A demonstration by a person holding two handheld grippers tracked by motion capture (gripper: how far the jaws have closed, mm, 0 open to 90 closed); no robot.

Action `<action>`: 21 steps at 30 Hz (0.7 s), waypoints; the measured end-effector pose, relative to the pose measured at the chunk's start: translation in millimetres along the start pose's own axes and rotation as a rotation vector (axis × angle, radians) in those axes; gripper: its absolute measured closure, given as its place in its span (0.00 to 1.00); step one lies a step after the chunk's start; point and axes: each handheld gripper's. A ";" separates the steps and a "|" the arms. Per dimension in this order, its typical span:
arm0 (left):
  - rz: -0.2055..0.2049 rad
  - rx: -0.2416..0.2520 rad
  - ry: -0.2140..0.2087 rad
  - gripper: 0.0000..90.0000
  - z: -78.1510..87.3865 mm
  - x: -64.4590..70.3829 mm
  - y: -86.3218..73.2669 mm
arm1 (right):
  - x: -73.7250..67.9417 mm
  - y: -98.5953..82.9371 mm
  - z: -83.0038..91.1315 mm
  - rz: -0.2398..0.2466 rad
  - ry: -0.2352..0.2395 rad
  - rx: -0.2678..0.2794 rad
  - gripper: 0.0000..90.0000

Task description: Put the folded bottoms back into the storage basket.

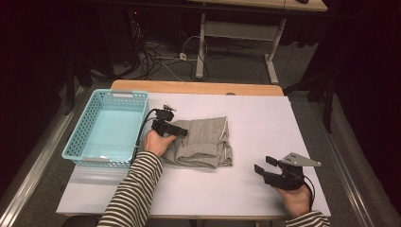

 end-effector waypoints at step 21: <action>-0.159 -0.089 -0.036 0.23 -8.7 34.6 -9.6 | -3.5 0.6 -4.4 0.023 0.017 -0.022 0.42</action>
Point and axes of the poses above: each handheld gripper's, and its own axes: z roughly backward along the jaws, y roughly out of its top, x roughly to its right, and after that the axes turned 10 degrees about z, right-handed
